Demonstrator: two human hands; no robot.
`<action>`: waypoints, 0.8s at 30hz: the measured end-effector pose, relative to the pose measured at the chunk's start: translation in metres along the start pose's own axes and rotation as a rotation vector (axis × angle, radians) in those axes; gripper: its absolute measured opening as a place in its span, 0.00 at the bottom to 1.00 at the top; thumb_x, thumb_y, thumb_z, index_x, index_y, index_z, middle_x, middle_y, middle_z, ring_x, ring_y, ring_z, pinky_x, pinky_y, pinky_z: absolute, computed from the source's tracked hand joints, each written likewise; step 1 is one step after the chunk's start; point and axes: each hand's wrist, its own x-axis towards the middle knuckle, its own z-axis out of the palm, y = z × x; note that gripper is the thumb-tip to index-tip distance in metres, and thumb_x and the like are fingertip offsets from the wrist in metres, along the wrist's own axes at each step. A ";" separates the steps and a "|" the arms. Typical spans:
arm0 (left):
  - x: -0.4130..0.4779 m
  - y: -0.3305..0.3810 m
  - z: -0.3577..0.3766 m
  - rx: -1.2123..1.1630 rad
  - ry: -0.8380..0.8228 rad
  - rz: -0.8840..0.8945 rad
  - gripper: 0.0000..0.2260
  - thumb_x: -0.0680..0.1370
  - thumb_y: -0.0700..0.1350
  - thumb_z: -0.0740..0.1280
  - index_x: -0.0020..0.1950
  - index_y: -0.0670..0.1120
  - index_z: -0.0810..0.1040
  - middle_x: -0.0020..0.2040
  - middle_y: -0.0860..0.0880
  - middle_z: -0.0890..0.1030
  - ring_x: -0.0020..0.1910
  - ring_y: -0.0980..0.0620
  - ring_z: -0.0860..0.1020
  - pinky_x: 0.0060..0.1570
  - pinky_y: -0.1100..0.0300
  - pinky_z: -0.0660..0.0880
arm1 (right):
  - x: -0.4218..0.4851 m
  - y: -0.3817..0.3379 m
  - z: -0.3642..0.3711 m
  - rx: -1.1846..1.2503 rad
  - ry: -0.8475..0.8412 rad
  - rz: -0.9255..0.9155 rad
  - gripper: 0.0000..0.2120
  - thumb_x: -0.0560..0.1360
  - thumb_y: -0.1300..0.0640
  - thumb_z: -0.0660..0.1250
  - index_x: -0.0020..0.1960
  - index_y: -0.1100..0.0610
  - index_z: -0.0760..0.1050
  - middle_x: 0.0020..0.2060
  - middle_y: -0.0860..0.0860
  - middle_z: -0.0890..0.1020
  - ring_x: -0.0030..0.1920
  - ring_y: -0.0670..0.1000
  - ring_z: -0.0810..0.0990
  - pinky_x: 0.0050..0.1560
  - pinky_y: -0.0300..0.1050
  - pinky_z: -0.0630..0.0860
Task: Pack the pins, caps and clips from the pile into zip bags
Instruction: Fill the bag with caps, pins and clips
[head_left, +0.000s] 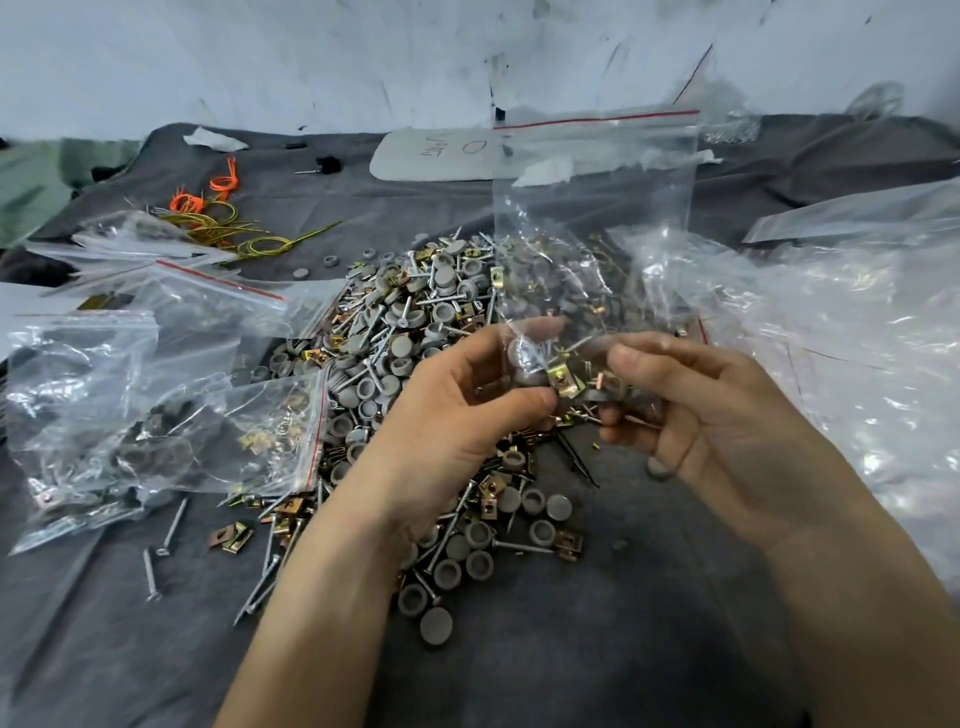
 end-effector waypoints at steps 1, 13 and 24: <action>0.000 0.000 0.000 0.008 -0.002 0.003 0.19 0.69 0.35 0.69 0.57 0.50 0.81 0.52 0.49 0.86 0.51 0.53 0.82 0.52 0.62 0.79 | -0.001 0.000 0.000 -0.021 -0.009 -0.002 0.15 0.60 0.59 0.72 0.45 0.63 0.82 0.33 0.53 0.82 0.30 0.48 0.79 0.31 0.39 0.78; -0.001 0.003 0.004 0.070 -0.021 0.005 0.21 0.74 0.28 0.68 0.58 0.50 0.80 0.51 0.51 0.85 0.50 0.57 0.82 0.49 0.66 0.77 | 0.001 0.006 0.004 -0.150 0.022 -0.051 0.06 0.58 0.56 0.71 0.35 0.51 0.84 0.31 0.50 0.82 0.30 0.46 0.79 0.30 0.37 0.76; -0.001 0.001 0.005 0.036 -0.023 0.006 0.21 0.68 0.34 0.69 0.58 0.52 0.81 0.54 0.50 0.85 0.53 0.54 0.82 0.53 0.65 0.77 | 0.000 0.006 0.003 -0.141 0.031 -0.064 0.08 0.60 0.51 0.72 0.37 0.54 0.84 0.33 0.51 0.82 0.32 0.47 0.80 0.30 0.39 0.77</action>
